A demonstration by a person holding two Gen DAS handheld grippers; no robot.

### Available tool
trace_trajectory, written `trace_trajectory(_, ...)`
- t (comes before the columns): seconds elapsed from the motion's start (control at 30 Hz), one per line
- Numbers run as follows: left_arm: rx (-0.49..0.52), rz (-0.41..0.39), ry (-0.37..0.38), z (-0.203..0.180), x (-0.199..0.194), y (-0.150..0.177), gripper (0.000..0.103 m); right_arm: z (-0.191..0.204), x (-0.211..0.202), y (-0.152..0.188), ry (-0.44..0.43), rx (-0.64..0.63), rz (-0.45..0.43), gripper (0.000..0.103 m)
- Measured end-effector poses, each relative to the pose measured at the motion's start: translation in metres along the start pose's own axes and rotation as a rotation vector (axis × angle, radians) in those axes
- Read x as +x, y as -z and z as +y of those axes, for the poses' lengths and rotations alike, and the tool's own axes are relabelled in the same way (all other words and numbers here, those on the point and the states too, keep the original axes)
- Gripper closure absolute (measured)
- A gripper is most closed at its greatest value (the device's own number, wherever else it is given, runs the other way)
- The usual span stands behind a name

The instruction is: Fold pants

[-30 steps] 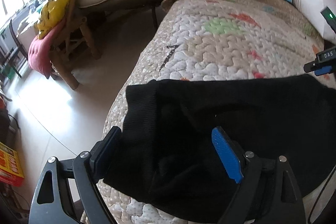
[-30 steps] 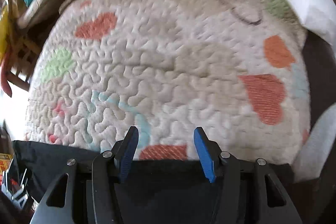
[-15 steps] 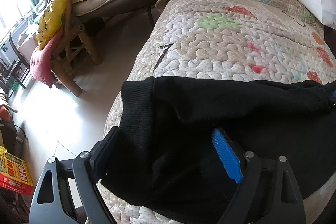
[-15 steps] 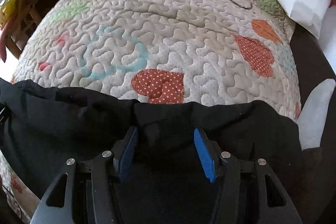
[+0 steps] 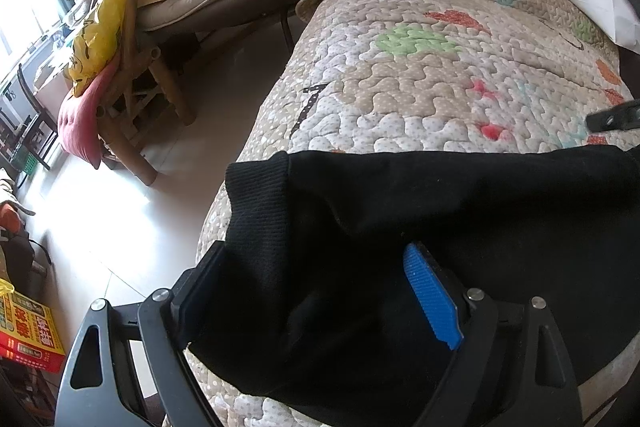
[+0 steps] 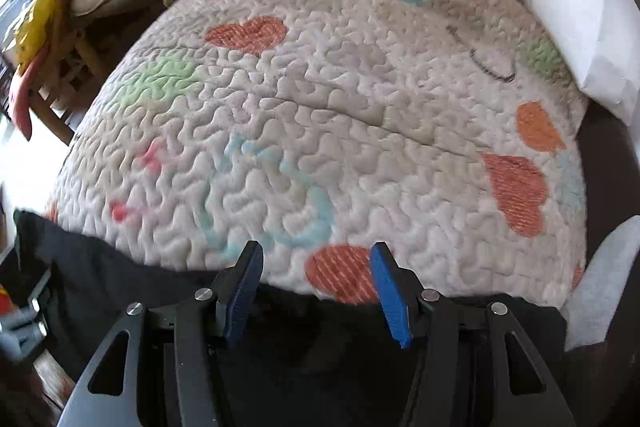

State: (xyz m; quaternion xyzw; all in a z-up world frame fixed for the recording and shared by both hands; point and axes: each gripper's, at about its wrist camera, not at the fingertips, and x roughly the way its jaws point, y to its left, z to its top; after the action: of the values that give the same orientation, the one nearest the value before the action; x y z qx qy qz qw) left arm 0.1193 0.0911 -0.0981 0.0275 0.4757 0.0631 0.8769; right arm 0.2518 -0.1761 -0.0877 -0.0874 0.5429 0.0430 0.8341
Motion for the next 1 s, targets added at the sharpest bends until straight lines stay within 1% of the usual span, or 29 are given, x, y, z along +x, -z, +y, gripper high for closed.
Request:
trace_trajectory(0.07,0.001,0.0,0.0,0.0,0.0,0.0,0.016,0.009,0.016,-0.003,0.001,-0.013,0.083,0.044)
trace_trajectory(0.13,0.005,-0.005,-0.007,-0.001,-0.001,0.0,0.016,0.018,0.028,0.004,0.018,-0.054,0.155,0.046)
trace_trajectory(0.17,0.018,-0.016,-0.018,-0.003,-0.002,0.0,0.016,0.022,0.029,0.009,0.028,-0.078,0.172,0.046)
trace_trajectory(0.23,0.045,-0.043,-0.029,-0.009,-0.007,-0.002,0.016,0.025,0.023,0.016,0.045,-0.107,0.158,0.047)
trace_trajectory(0.3,0.064,-0.069,-0.025,-0.014,-0.012,-0.002,0.016,0.023,0.017,0.021,0.044,-0.104,0.158,0.047)
trace_trajectory(0.37,0.088,-0.068,-0.036,-0.019,-0.01,-0.001,0.016,0.021,0.014,0.023,0.041,-0.106,0.161,0.048)
trace_trajectory(0.43,0.105,-0.054,-0.062,-0.021,-0.006,0.001,0.016,0.024,0.01,0.026,0.042,-0.128,0.149,0.067)
trace_trajectory(0.47,0.108,-0.048,-0.067,-0.021,-0.004,0.001,0.016,0.026,0.009,0.027,0.042,-0.135,0.148,0.084)
trace_trajectory(0.5,0.104,-0.048,-0.065,-0.021,-0.004,0.001,0.016,0.03,0.008,0.027,0.049,-0.142,0.147,0.1)
trace_trajectory(0.57,0.098,-0.047,-0.063,-0.02,-0.003,0.002,0.016,0.032,0.005,0.023,0.079,-0.167,0.131,0.101)
trace_trajectory(0.63,0.095,-0.045,-0.063,-0.02,-0.003,0.003,0.016,0.032,0.005,0.015,0.099,-0.162,0.112,0.101)
trace_trajectory(0.7,0.093,-0.043,-0.065,-0.021,-0.002,0.003,0.016,0.031,0.006,0.004,0.16,-0.157,0.074,0.103)
trace_trajectory(0.77,0.091,-0.043,-0.066,-0.021,-0.002,0.003,0.015,0.024,0.007,-0.008,0.225,-0.141,0.037,0.103)
trace_trajectory(0.83,0.089,-0.043,-0.065,-0.02,-0.002,0.003,0.015,0.012,0.004,-0.017,0.228,-0.1,0.003,0.103)
trace_trajectory(0.87,0.087,-0.042,-0.064,-0.02,-0.002,0.003,0.015,0.007,0.0,-0.022,0.187,-0.076,-0.011,0.102)
trace_trajectory(0.9,0.086,-0.04,-0.064,-0.02,-0.002,0.003,0.015,0.003,-0.001,-0.025,0.14,-0.058,-0.012,0.098)
trace_trajectory(0.93,0.085,-0.039,-0.064,-0.02,-0.001,0.003,0.015,0.0,-0.002,-0.028,0.077,-0.038,0.0,0.096)
trace_trajectory(0.97,0.083,-0.038,-0.064,-0.02,-0.001,0.003,0.015,0.0,-0.003,-0.027,0.01,-0.023,0.036,0.081)
trace_trajectory(1.0,0.081,-0.037,-0.064,-0.019,-0.001,0.002,0.015,0.002,-0.001,-0.024,-0.048,-0.017,0.082,0.044)
